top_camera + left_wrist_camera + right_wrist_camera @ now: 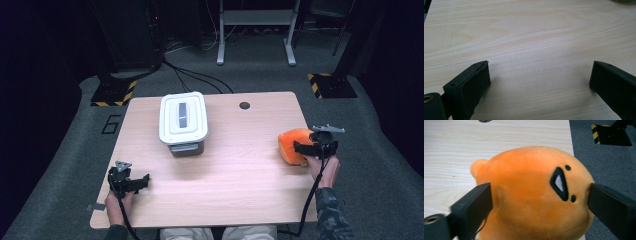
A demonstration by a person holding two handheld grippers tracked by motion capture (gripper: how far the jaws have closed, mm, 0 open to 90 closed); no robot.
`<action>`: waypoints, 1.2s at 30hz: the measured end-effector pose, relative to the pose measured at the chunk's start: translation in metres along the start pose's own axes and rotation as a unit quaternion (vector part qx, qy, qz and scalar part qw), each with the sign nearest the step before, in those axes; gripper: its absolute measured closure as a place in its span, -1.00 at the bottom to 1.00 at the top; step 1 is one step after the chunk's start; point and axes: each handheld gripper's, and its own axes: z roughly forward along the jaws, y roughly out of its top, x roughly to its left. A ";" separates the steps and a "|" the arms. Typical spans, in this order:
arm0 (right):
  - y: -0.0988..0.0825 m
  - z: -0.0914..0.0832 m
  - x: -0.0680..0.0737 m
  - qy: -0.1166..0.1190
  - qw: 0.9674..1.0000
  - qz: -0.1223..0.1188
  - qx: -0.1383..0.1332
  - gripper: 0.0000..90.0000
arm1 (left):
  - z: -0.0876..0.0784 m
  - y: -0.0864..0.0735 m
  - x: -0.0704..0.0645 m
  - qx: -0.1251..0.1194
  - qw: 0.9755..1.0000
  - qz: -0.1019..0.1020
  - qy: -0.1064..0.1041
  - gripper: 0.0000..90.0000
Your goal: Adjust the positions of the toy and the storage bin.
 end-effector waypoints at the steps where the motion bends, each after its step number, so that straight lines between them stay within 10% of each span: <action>1: 0.000 -0.001 0.001 0.003 1.000 -0.002 0.000 -0.97 | 0.000 0.000 0.000 -0.001 1.000 -0.001 0.000 -0.94; 18: -0.033 -0.032 0.044 0.059 0.996 -0.057 -0.019 -1.00 | 0.001 0.000 0.001 -0.003 1.000 0.001 -0.001 -0.94; 36: -0.099 0.001 0.102 0.111 0.984 -0.136 0.023 -1.00 | -0.002 0.002 0.005 0.018 0.999 -0.022 0.016 -1.00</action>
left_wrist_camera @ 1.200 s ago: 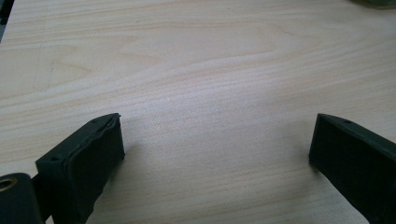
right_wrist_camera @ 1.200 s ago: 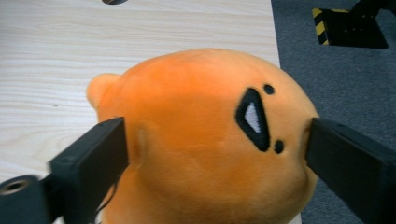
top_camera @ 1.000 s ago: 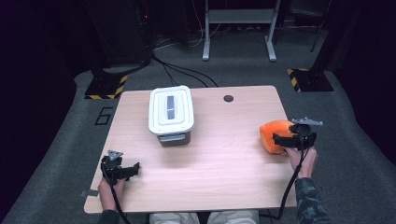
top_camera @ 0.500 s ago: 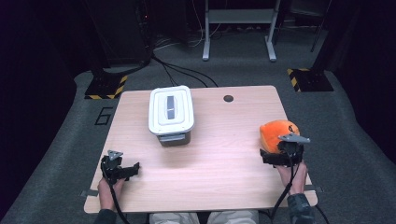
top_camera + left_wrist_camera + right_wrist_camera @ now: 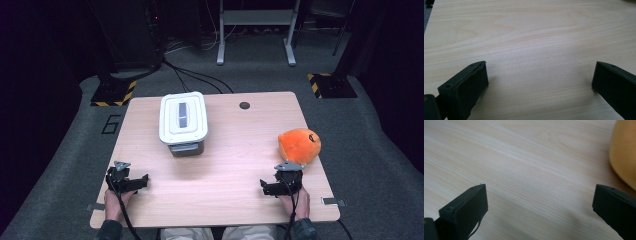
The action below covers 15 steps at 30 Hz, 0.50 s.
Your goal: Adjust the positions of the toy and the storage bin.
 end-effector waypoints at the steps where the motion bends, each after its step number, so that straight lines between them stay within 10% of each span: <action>1: 0.000 0.005 0.003 -0.001 1.000 -0.006 0.006 -1.00 | -0.001 0.001 0.001 0.002 1.000 -0.008 0.005 -0.98; 15: 0.001 0.020 0.007 0.022 1.000 -0.012 0.010 -1.00 | -0.026 0.029 0.004 -0.026 0.999 -0.017 -0.016 -0.93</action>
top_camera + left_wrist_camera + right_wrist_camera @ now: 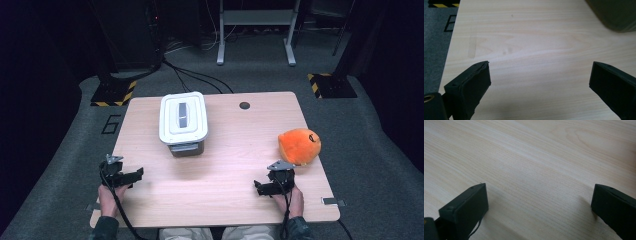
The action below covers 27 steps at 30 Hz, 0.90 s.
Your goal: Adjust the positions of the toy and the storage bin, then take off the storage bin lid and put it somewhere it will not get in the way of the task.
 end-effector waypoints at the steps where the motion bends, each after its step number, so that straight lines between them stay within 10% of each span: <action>1: 0.000 0.000 0.000 0.000 1.000 0.002 0.001 -1.00 | -0.002 0.004 -0.001 0.000 1.000 0.004 -0.003 -0.93; 27: 0.000 0.000 -0.001 0.003 1.000 -0.002 0.000 -1.00 | -0.028 0.108 -0.043 -0.059 0.996 0.064 -0.037 -0.93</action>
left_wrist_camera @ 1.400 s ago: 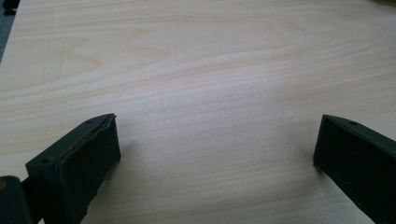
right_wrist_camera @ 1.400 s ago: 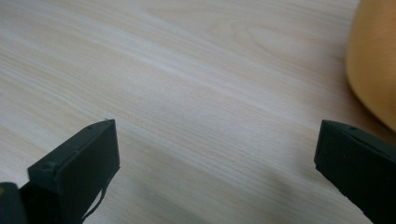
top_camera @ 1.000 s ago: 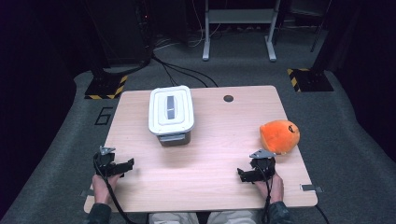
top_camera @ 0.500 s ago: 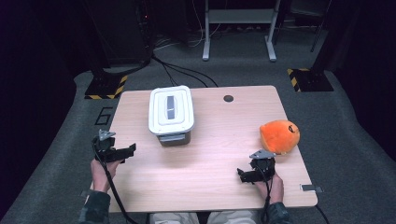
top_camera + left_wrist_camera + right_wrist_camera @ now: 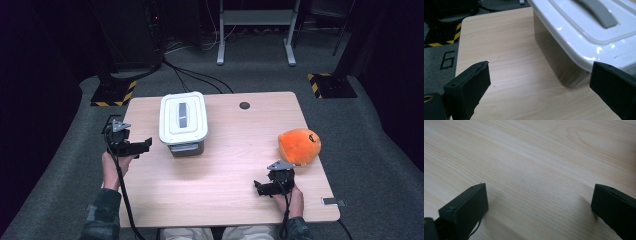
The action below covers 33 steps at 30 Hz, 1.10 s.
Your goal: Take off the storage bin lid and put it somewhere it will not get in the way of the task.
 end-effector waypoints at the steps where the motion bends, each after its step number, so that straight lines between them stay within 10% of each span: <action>1: 0.000 0.000 0.000 0.000 1.000 0.000 0.000 -1.00 | 0.001 0.004 -0.001 -0.001 1.000 0.001 -0.001 -0.93; 33: 0.000 -0.001 -0.002 0.005 1.000 -0.008 -0.001 -0.97 | 0.068 0.074 -0.050 0.034 0.999 0.030 -0.024 -1.00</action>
